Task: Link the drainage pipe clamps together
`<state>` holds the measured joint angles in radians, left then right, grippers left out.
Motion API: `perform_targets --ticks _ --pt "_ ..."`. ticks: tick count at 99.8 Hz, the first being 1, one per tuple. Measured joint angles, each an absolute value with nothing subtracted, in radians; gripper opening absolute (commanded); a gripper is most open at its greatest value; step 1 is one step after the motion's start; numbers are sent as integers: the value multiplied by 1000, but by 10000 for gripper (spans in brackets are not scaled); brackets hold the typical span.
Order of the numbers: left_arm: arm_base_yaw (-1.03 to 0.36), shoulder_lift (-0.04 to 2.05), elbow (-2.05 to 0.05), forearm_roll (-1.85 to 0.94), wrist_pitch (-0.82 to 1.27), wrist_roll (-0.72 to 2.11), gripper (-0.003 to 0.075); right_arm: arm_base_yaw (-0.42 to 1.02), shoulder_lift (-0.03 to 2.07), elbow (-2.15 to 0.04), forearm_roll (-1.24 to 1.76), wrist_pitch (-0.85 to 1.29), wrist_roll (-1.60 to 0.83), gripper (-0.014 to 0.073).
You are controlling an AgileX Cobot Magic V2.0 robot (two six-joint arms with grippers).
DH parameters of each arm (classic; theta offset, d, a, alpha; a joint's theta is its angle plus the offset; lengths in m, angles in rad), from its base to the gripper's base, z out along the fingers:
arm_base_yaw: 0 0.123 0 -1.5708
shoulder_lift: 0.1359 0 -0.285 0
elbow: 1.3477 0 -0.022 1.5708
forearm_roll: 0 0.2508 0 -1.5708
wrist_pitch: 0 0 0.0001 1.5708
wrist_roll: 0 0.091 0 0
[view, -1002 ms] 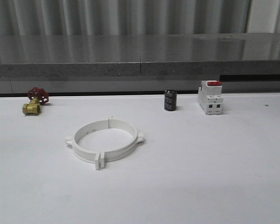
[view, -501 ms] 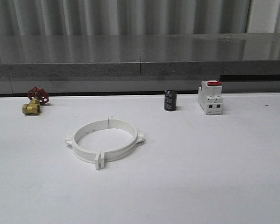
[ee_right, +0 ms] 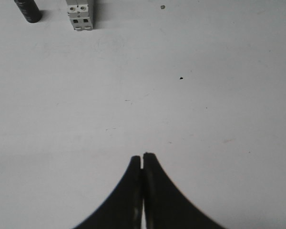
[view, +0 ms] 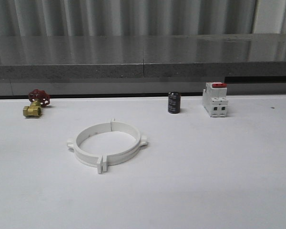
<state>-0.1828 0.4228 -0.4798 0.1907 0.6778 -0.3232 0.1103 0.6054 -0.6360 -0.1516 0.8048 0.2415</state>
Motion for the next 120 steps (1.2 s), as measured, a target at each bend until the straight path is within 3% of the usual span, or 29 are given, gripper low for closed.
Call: perform_targets --ticks 40,70,101,120 --pt "-183 423 -480 191 678 -323 -20 110 550 -604 -158 728 241 -67" --pt "-183 423 -480 191 678 -323 -20 83 293 -362 -75 438 128 -67" --pt "-183 423 -480 191 678 -323 -20 64 20 -133 -20 297 32 -67" --pt "-183 423 -480 191 678 -323 -20 50 -11 -33 -19 182 30 -67"
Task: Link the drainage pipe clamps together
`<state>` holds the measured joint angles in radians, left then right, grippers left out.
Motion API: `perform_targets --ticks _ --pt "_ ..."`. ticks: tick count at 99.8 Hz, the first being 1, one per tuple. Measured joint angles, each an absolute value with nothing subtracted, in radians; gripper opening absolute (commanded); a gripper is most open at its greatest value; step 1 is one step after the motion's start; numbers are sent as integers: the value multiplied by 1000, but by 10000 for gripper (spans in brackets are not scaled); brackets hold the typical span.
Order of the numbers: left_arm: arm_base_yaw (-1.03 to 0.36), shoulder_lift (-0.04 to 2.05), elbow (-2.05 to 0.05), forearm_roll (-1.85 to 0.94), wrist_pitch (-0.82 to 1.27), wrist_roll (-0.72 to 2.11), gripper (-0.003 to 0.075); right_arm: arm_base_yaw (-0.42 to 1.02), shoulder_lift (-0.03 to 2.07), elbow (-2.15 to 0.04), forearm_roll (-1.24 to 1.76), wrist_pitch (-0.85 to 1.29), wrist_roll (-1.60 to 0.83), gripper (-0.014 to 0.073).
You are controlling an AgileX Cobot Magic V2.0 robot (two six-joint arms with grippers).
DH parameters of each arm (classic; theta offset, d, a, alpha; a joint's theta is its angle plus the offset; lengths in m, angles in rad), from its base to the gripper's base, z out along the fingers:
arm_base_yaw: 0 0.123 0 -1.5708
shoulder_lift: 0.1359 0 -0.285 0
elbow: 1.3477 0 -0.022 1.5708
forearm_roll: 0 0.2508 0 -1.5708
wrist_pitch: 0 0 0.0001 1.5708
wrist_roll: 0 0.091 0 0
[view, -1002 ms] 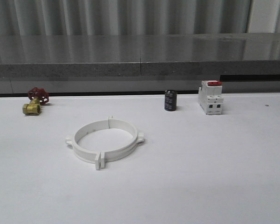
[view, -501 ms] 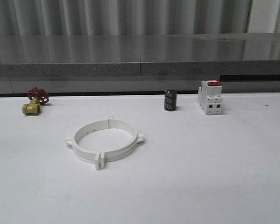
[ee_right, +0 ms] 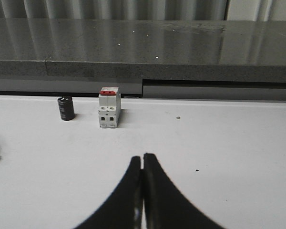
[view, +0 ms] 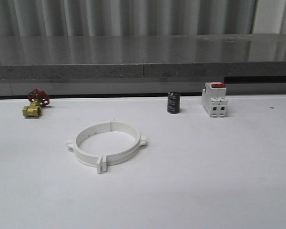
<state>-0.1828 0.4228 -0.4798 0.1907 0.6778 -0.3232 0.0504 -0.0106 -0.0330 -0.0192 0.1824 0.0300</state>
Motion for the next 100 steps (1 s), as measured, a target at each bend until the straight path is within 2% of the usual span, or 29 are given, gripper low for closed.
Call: perform_targets --ticks 27,100 --pt "-183 423 -480 191 678 -323 -20 41 -11 25 -17 14 34 -67" --pt "-183 423 -480 191 678 -323 -20 41 -11 29 -17 0 34 -67"
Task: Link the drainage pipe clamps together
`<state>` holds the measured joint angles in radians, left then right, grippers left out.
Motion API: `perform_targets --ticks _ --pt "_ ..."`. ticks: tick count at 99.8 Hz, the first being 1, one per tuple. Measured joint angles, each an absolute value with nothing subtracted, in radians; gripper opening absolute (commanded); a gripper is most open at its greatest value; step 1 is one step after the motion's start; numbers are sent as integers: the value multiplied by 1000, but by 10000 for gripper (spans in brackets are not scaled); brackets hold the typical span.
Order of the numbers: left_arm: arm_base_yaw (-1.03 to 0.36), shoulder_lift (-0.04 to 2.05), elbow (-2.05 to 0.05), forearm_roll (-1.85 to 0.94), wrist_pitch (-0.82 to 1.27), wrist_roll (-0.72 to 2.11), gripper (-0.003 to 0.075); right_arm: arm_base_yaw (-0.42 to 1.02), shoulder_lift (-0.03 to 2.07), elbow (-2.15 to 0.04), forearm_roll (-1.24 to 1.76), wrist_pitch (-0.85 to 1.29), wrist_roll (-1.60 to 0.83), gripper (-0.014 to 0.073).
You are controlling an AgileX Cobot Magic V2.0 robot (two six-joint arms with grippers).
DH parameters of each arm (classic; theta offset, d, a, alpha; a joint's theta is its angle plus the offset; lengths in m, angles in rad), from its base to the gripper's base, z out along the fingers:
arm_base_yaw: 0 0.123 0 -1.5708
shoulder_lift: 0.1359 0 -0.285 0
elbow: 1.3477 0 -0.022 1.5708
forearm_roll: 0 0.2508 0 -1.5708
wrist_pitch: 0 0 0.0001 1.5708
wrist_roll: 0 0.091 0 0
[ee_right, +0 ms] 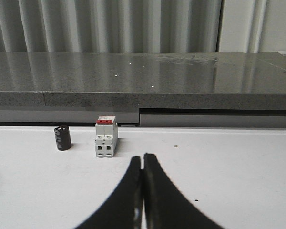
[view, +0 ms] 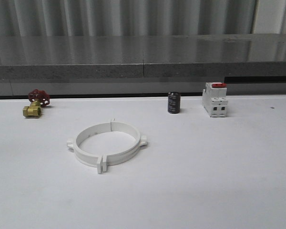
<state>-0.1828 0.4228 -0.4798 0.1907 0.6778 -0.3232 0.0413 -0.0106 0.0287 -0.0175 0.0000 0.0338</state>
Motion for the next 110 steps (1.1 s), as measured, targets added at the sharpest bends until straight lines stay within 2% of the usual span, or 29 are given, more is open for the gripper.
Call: perform_targets --ticks 40,72,89,110 --pt "-183 423 -473 194 661 -323 -20 41 -11 29 -17 0 35 -67" --pt "-183 295 -243 157 193 -323 -20 41 -11 29 -17 0 35 -67" --pt "-183 148 -88 118 136 -323 -20 41 -11 29 -17 0 35 -67" --pt "-147 6 -4 88 142 -323 -20 41 -11 29 -17 0 35 -67"
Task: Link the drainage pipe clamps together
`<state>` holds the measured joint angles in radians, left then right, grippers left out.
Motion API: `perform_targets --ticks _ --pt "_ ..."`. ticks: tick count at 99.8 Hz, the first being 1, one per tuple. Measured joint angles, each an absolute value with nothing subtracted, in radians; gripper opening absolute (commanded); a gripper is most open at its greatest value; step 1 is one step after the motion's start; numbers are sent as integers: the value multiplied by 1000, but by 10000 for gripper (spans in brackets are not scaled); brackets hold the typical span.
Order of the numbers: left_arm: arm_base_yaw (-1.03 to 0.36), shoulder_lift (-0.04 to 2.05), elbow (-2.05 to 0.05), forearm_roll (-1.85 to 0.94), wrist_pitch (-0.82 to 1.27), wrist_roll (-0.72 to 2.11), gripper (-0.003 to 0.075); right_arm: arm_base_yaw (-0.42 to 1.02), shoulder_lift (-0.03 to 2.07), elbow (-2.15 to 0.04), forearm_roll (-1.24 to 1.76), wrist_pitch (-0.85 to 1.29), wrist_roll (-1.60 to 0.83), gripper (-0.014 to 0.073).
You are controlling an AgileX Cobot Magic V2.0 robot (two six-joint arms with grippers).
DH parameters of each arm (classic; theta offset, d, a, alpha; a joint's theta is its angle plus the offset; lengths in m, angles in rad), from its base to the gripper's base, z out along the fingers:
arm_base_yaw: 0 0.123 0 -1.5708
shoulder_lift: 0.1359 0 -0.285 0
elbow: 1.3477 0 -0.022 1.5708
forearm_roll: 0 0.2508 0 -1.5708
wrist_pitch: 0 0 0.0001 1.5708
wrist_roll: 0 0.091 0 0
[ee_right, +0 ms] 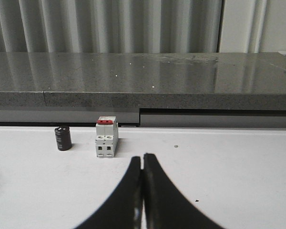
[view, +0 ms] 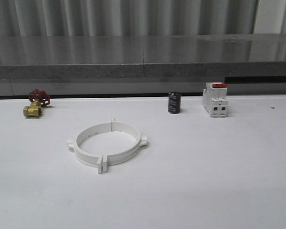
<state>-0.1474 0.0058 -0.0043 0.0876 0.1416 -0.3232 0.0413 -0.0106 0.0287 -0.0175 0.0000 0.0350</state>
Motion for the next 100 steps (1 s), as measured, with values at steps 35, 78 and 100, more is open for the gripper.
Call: perform_targets --ticks 35,78,100 --pt "-46 -4 -4 101 94 -323 -20 41 -11 29 -17 0 35 -67" --pt "-44 -4 -4 118 92 -323 -20 41 -11 29 -17 0 35 -67" --pt "-44 -4 -4 118 92 -323 -20 41 -11 29 -17 0 35 -67"
